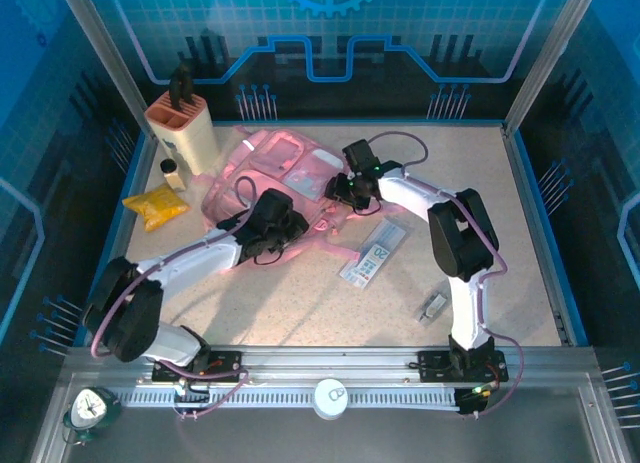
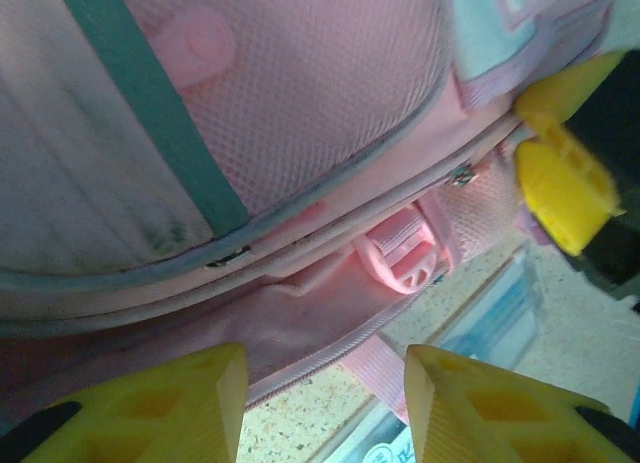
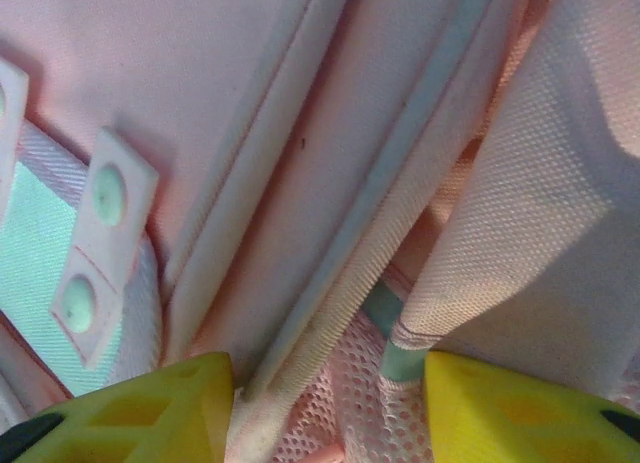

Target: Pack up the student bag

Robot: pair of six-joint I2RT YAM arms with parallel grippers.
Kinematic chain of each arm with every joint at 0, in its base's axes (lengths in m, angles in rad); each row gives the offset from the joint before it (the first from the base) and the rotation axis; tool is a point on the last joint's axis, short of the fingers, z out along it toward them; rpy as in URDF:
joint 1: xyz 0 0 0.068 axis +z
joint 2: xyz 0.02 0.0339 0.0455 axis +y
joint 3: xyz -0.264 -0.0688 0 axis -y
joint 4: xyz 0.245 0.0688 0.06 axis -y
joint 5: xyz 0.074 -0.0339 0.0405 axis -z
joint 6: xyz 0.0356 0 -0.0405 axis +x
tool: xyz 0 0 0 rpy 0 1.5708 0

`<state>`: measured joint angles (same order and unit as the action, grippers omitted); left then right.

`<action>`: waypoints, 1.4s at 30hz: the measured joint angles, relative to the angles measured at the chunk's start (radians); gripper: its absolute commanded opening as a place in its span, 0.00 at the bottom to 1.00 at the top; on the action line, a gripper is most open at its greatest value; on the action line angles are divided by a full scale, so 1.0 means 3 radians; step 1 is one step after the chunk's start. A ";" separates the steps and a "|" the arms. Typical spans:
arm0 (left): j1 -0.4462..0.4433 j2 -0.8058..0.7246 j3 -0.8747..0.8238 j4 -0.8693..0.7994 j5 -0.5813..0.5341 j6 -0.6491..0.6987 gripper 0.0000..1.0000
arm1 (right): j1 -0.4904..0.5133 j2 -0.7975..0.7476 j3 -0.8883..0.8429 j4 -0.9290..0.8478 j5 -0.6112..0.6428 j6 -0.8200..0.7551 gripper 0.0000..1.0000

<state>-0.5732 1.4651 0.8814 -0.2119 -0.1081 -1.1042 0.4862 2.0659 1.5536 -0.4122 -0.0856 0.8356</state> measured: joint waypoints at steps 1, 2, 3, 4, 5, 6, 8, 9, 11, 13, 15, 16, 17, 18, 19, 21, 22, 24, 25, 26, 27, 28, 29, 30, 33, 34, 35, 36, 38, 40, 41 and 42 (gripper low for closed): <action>-0.0025 0.0071 0.0041 -0.0004 0.0000 -0.0001 0.41 | 0.0013 -0.0001 0.0019 -0.0017 0.0019 0.0009 0.54; -0.0046 0.0134 0.0086 -0.0004 0.0000 -0.0008 0.39 | 0.0029 -0.0003 0.0041 -0.0023 0.0042 0.0013 0.55; -0.0058 0.0184 0.0121 0.0005 0.0000 -0.0017 0.36 | 0.0043 -0.0003 0.0056 -0.0024 0.0066 0.0022 0.55; -0.0066 0.0226 0.0144 0.0020 0.0000 -0.0039 0.34 | 0.0060 -0.0003 0.0076 -0.0032 0.0085 0.0036 0.54; -0.0072 0.0252 0.0145 0.0047 0.0000 -0.0062 0.32 | 0.0067 0.0004 0.0107 -0.0047 0.0085 0.0047 0.54; -0.0075 0.0271 0.0142 0.0064 0.0000 -0.0085 0.31 | 0.0075 0.0015 0.0144 -0.0057 0.0083 0.0062 0.53; -0.0076 0.0326 0.0123 0.0132 0.0000 -0.0122 0.28 | 0.0074 0.0067 0.0235 -0.0050 0.0071 0.0095 0.52; -0.0076 0.0370 0.0123 0.0149 0.0003 -0.0142 0.25 | 0.0071 0.0103 0.0267 -0.0034 0.0069 0.0111 0.54; -0.0079 0.0481 0.0123 0.0173 0.0014 -0.0163 0.20 | 0.0070 0.0158 0.0275 -0.0022 0.0071 0.0132 0.55; -0.0100 0.0586 0.0102 0.0192 0.0025 -0.0163 0.19 | 0.0070 0.0205 0.0282 -0.0023 0.0067 0.0134 0.56; -0.0136 0.0652 0.0048 0.0230 0.0025 -0.0164 0.16 | 0.0067 0.0244 0.0327 -0.0038 0.0048 0.0134 0.55; -0.0151 0.0675 0.0027 0.0253 0.0025 -0.0164 0.15 | 0.0062 0.0264 0.0355 -0.0051 0.0037 0.0134 0.56; -0.0158 0.0685 0.0006 0.0277 0.0024 -0.0165 0.15 | 0.0056 0.0280 0.0366 -0.0046 0.0017 0.0136 0.56; -0.0156 0.0688 -0.0020 0.0305 0.0024 -0.0165 0.14 | 0.0052 0.0294 0.0367 -0.0045 -0.0006 0.0148 0.56; -0.0156 0.0688 -0.0037 0.0328 0.0024 -0.0165 0.14 | 0.0043 0.0306 0.0367 -0.0041 -0.0027 0.0159 0.57; -0.0156 0.0688 -0.0052 0.0351 0.0023 -0.0164 0.15 | 0.0033 0.0315 0.0367 -0.0025 -0.0071 0.0173 0.59; -0.0158 0.0688 -0.0053 0.0350 0.0022 -0.0163 0.15 | 0.0033 0.0315 0.0367 -0.0020 -0.0079 0.0179 0.61; -0.0158 0.0688 -0.0053 0.0348 0.0014 -0.0159 0.14 | 0.0041 0.0315 0.0367 -0.0008 -0.0070 0.0193 0.61; -0.0160 0.0688 -0.0052 0.0347 0.0011 -0.0154 0.14 | 0.0041 0.0315 0.0365 0.0004 -0.0069 0.0214 0.59; -0.0164 0.0688 -0.0052 0.0347 0.0009 -0.0154 0.14 | 0.0041 0.0315 0.0362 0.0015 -0.0070 0.0225 0.57; -0.0169 0.0688 -0.0052 0.0342 0.0000 -0.0153 0.14 | 0.0041 0.0315 0.0356 0.0033 -0.0069 0.0249 0.52; -0.0175 0.0687 -0.0052 0.0340 -0.0005 -0.0153 0.14 | 0.0042 0.0315 0.0341 0.0069 -0.0067 0.0278 0.48; -0.0179 0.0687 -0.0053 0.0340 -0.0009 -0.0154 0.14 | 0.0043 0.0315 0.0326 0.0102 -0.0064 0.0301 0.43; -0.0182 0.0687 -0.0056 0.0343 -0.0011 -0.0154 0.14 | 0.0043 0.0314 0.0292 0.0167 -0.0061 0.0340 0.37; -0.0188 0.0685 -0.0074 0.0364 -0.0011 -0.0154 0.15 | 0.0045 0.0280 0.0125 0.0449 -0.0055 0.0449 0.20; -0.0188 0.0685 -0.0075 0.0365 -0.0011 -0.0153 0.16 | 0.0047 0.0257 0.0078 0.0523 -0.0052 0.0476 0.15; -0.0188 0.0685 -0.0075 0.0365 -0.0011 -0.0149 0.16 | 0.0050 0.0235 0.0046 0.0571 -0.0032 0.0498 0.12; -0.0189 0.0685 -0.0074 0.0362 -0.0014 -0.0137 0.16 | 0.0052 0.0211 0.0014 0.0605 -0.0018 0.0524 0.10; -0.0191 0.0685 -0.0074 0.0347 -0.0027 -0.0122 0.17 | 0.0052 0.0174 -0.0057 0.0684 -0.0014 0.0549 0.03; -0.0191 0.0685 -0.0074 0.0324 -0.0039 -0.0081 0.17 | 0.0053 0.0141 -0.0151 0.0783 -0.0031 0.0586 0.00; -0.0191 0.0685 -0.0074 0.0317 -0.0045 -0.0064 0.17 | 0.0053 0.0125 -0.0196 0.0837 -0.0042 0.0589 0.00; -0.0191 0.0685 -0.0074 0.0314 -0.0052 -0.0047 0.17 | 0.0052 0.0103 -0.0239 0.0885 -0.0048 0.0594 0.00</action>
<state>-0.6304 1.6707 0.8593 -0.1177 -0.1238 -1.1183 0.5018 2.0968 1.4818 -0.1467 -0.1001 1.0138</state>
